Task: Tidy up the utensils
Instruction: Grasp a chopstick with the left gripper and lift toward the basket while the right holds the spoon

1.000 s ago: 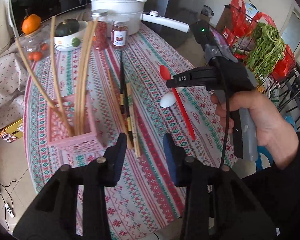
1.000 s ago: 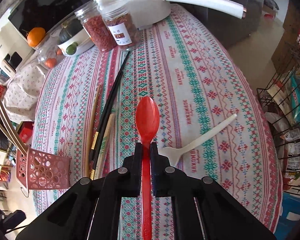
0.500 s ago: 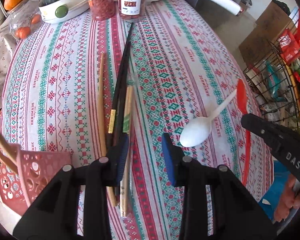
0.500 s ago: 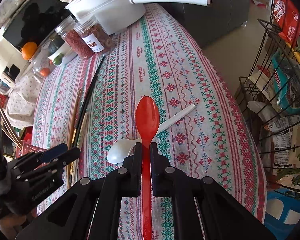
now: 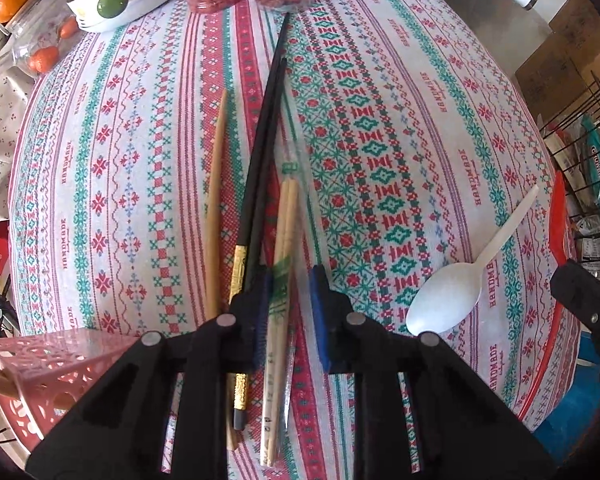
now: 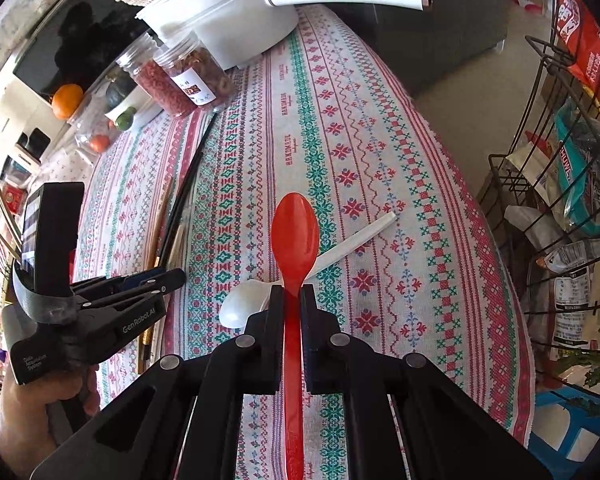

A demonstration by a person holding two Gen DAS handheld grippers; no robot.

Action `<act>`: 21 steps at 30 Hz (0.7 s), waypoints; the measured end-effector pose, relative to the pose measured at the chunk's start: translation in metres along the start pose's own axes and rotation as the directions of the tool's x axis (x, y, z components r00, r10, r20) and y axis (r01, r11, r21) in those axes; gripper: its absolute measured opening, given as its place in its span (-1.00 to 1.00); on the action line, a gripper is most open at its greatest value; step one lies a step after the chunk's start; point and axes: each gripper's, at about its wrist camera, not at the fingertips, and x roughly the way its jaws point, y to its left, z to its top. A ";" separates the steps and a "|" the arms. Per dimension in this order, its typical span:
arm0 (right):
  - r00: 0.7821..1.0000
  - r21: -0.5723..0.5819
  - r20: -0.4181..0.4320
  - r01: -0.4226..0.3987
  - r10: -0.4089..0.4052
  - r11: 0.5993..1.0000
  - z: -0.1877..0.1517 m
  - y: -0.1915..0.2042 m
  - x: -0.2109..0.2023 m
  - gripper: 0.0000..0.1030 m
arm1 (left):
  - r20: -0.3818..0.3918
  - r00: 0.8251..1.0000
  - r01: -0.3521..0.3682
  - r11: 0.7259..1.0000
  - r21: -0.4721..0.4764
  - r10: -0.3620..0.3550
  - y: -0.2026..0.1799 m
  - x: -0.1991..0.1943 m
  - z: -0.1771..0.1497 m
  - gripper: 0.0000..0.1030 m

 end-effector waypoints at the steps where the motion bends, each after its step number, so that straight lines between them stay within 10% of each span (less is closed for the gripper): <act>1: 1.000 -0.001 0.001 0.002 -0.002 1.000 0.000 0.000 0.000 -0.86 | -0.004 1.000 -0.001 1.000 -0.002 0.001 -0.001 0.001 0.002 -0.58; 4: 1.000 0.003 0.006 0.007 -0.007 1.000 0.001 0.000 -0.001 -0.86 | 0.010 1.000 0.011 1.000 0.000 -0.012 -0.004 0.002 0.005 -0.88; 12: 0.998 0.016 0.058 0.012 -0.013 1.000 0.000 0.003 -0.016 -0.86 | 0.181 0.978 0.087 0.992 0.088 -0.102 -0.014 -0.047 -0.014 -0.88; 21: 0.986 0.001 0.165 -0.012 0.012 1.000 -0.006 0.028 -0.050 -0.86 | 0.423 0.878 0.151 0.969 0.197 -0.223 0.019 -0.142 -0.073 -0.89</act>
